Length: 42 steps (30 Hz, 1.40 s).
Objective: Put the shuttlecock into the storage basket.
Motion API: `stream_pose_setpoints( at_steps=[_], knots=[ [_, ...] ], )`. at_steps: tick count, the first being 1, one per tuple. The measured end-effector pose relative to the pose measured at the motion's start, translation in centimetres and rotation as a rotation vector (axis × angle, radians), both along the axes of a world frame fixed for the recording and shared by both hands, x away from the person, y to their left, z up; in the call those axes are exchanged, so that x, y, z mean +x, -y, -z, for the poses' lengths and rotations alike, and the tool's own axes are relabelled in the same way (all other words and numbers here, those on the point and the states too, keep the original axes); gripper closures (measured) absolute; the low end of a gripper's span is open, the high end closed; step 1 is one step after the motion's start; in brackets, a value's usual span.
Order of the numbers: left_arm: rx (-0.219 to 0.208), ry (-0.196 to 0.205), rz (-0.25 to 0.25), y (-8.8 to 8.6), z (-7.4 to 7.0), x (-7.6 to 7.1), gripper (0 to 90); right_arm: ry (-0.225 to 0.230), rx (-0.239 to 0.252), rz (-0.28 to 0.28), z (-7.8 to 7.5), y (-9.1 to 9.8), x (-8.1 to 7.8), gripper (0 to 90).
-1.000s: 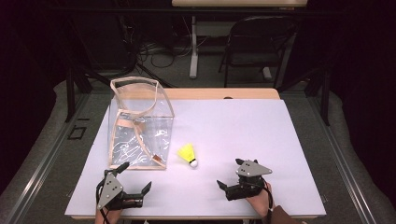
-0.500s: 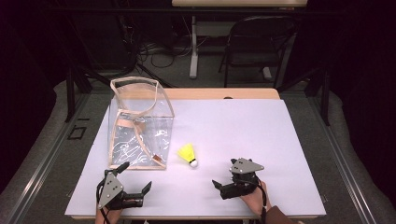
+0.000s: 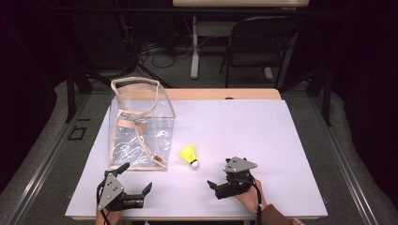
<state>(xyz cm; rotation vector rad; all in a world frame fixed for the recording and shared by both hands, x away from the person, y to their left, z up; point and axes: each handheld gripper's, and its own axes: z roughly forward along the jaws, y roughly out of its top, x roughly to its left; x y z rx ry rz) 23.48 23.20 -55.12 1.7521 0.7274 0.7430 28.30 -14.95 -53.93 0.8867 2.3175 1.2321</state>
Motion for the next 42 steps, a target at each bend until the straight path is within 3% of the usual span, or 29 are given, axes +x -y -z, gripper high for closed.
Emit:
stream_pose_setpoints(
  at_steps=[32, 42],
  knots=[
    [-0.004, -0.009, 0.005, 0.0, 0.0, 0.0, 0.0, -0.020, -0.029, 0.000, -0.8, -3.1, 1.9, 0.0],
    [-0.004, -0.008, 0.006, 0.0, 0.0, 0.1, 0.0, -0.046, -0.039, 0.010, -0.9, -4.8, 2.7, 0.0]
  ],
)
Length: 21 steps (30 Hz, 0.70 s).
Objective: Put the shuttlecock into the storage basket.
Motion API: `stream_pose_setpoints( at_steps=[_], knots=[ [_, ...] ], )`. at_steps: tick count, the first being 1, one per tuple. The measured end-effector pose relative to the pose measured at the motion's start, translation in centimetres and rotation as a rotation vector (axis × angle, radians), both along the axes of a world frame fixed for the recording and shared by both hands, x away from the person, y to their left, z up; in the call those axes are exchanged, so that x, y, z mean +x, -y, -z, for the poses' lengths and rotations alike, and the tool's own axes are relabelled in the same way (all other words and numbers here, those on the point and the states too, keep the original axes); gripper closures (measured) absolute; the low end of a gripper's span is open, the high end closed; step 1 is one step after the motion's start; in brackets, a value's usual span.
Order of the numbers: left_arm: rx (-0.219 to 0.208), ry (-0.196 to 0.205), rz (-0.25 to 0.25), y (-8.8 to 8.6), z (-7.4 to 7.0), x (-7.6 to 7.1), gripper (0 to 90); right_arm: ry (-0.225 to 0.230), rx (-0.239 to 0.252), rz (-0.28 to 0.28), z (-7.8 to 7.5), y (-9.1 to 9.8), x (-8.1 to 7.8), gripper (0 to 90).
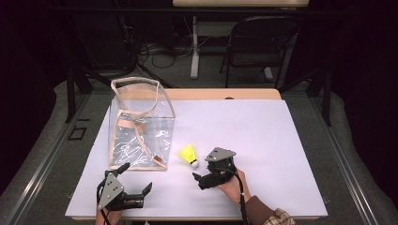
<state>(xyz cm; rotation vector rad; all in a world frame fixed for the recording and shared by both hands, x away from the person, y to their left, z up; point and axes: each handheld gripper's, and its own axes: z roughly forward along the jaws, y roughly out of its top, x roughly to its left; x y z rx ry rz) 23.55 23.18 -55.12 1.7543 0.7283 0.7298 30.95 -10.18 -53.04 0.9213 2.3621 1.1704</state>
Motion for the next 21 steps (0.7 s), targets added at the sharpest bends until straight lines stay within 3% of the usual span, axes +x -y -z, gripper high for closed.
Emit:
stream_pose_setpoints(
  at_steps=[21],
  knots=[
    [0.001, -0.004, 0.001, 0.0, 0.0, 0.1, 0.0, -0.021, -0.001, 0.040, 0.3, -1.7, 1.1, 0.0]
  ],
)
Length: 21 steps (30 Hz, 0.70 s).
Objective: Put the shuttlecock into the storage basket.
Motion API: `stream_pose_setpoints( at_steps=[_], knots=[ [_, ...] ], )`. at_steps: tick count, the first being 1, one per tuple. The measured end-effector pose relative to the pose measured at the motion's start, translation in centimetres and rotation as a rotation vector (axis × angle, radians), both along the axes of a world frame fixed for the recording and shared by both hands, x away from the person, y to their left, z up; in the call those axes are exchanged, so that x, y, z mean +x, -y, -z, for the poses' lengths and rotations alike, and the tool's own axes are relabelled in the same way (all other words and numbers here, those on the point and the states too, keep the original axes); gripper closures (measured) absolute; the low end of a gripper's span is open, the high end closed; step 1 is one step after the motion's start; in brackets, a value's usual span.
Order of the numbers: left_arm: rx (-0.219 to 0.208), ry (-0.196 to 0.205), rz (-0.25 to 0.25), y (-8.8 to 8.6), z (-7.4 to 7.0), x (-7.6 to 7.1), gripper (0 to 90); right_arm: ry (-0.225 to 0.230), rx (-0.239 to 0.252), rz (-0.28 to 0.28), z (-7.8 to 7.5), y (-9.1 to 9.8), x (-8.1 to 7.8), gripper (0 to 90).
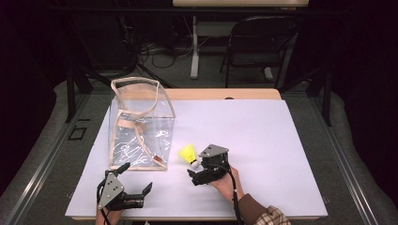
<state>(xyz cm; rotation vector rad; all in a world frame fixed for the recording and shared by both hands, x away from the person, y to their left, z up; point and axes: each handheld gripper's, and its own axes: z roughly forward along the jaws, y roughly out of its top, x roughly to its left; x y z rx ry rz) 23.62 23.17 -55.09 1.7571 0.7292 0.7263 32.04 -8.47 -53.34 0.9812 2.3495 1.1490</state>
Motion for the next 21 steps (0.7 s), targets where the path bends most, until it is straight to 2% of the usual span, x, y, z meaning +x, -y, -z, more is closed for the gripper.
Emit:
stream_pose_setpoints(
  at_steps=[21],
  knots=[
    [0.000, 0.000, 0.002, 0.0, 0.0, 0.0, 0.0, -0.025, -0.019, 0.029, 0.4, -1.6, 0.9, 1.3]
  ],
)
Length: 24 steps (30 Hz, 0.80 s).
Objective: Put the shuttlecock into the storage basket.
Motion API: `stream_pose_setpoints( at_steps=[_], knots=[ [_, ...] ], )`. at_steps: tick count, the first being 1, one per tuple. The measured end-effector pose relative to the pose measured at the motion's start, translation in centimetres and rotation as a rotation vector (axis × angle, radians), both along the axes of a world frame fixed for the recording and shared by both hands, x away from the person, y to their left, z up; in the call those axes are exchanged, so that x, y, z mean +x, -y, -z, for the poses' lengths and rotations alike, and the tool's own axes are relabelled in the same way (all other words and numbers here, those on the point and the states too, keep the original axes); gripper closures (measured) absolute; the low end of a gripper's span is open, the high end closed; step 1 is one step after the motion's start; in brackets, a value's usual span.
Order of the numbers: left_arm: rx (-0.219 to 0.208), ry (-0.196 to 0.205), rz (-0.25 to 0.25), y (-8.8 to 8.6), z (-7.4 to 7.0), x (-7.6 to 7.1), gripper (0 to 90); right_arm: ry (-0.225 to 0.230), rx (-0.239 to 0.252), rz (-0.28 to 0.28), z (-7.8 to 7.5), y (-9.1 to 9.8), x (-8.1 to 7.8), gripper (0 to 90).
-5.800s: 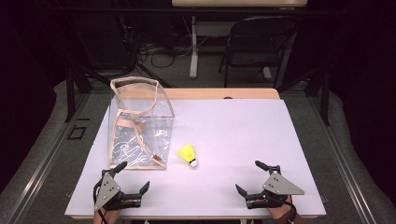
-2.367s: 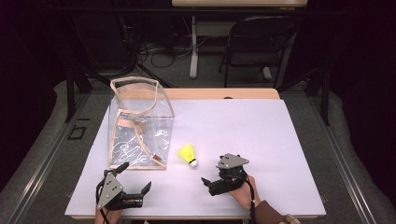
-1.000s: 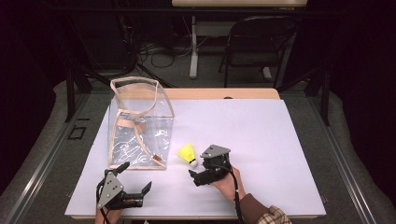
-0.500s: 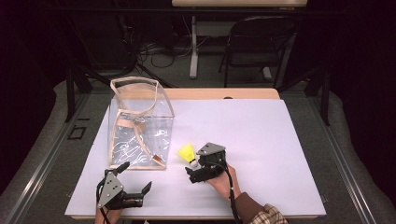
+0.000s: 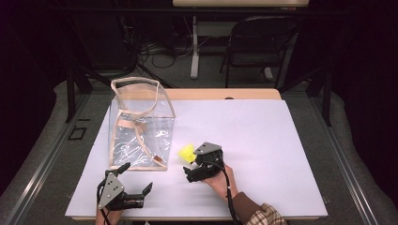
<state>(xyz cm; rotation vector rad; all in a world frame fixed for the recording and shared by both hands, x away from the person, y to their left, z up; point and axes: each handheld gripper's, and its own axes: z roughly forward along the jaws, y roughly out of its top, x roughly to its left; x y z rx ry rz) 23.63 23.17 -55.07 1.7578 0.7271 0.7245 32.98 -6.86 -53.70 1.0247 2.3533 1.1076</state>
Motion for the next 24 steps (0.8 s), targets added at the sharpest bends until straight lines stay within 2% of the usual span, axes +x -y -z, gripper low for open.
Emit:
stream_pose_setpoints(
  at_steps=[8, 12, 14, 16, 24],
  knots=[
    [0.000, -0.001, 0.000, 0.0, 0.0, 0.0, 0.0, -0.004, -0.003, 0.004, 0.3, -0.6, 0.2, 6.5],
    [-0.001, 0.001, 0.002, 0.0, 0.0, 0.0, 0.0, -0.010, -0.015, 0.018, 0.5, -0.9, 0.2, 14.7],
    [0.000, 0.001, 0.001, 0.0, 0.0, 0.0, 0.0, -0.012, -0.019, 0.019, 0.6, -1.0, 0.2, 15.1],
    [0.000, 0.000, 0.002, 0.0, 0.0, 0.0, 0.0, -0.015, -0.026, 0.022, 0.7, -1.1, 0.3, 21.3],
    [0.000, -0.001, 0.001, 0.0, 0.0, 0.0, 0.0, -0.031, -0.044, 0.039, 1.1, -1.3, 0.3, 31.5]
  ],
)
